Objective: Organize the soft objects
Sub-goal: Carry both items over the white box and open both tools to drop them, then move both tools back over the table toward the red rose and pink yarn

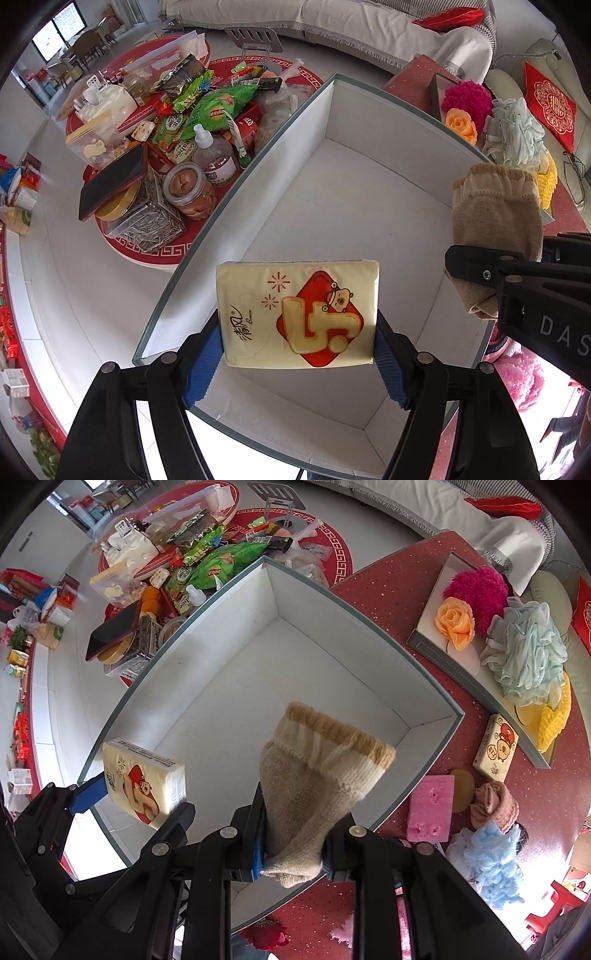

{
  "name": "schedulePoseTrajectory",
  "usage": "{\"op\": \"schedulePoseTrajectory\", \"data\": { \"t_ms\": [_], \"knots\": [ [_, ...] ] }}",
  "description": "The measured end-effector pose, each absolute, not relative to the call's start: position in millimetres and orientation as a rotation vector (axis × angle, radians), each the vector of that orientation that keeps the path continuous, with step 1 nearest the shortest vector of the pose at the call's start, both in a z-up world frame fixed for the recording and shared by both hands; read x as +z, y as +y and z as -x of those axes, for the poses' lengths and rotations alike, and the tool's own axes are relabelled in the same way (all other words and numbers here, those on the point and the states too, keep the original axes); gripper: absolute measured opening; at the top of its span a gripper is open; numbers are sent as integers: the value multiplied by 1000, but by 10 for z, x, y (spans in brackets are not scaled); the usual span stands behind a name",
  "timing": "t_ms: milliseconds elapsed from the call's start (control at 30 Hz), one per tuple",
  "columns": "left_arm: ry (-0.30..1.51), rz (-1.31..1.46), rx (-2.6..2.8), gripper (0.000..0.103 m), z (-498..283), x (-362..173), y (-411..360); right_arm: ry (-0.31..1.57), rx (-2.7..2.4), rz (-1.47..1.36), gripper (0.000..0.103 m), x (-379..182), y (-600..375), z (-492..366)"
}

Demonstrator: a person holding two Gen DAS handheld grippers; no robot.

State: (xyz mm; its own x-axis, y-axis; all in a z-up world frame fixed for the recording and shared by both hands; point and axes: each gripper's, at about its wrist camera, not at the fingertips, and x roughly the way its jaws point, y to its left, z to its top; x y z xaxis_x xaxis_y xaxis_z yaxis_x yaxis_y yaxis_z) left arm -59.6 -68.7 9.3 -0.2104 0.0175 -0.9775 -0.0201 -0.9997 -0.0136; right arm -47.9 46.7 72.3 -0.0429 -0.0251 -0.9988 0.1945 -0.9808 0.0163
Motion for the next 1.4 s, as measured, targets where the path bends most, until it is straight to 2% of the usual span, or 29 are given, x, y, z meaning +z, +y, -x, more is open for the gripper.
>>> {"op": "schedulePoseTrajectory", "data": {
  "t_ms": [33,67,100,133,167,200,267,333,567,1400],
  "knots": [
    [16,1964,2424,79,596,86,-681,189,-2160,-2061,28,718,472,487],
    [21,1974,2420,83,599,74,-677,192,-2163,-2061,37,716,475,491],
    [17,1992,2411,95,606,55,-678,186,-2160,-2065,53,712,479,496],
    [7,2008,2400,102,609,38,-680,181,-2161,-2071,62,708,486,500],
    [-2,2012,2401,102,607,31,-685,176,-2165,-2071,80,708,500,504],
    [3,2012,2407,102,605,29,-685,163,-2168,-2066,86,712,515,507],
    [46,2017,2418,102,600,29,-666,139,-2180,-2049,88,736,541,509],
    [80,2018,2420,102,597,32,-641,140,-2191,-2045,103,751,558,513],
    [61,2005,2369,102,542,65,-561,104,-2236,-2021,103,832,688,473],
    [246,1911,2217,102,-107,357,252,-117,-2338,-2019,103,1236,1561,-349]
  ]
}}
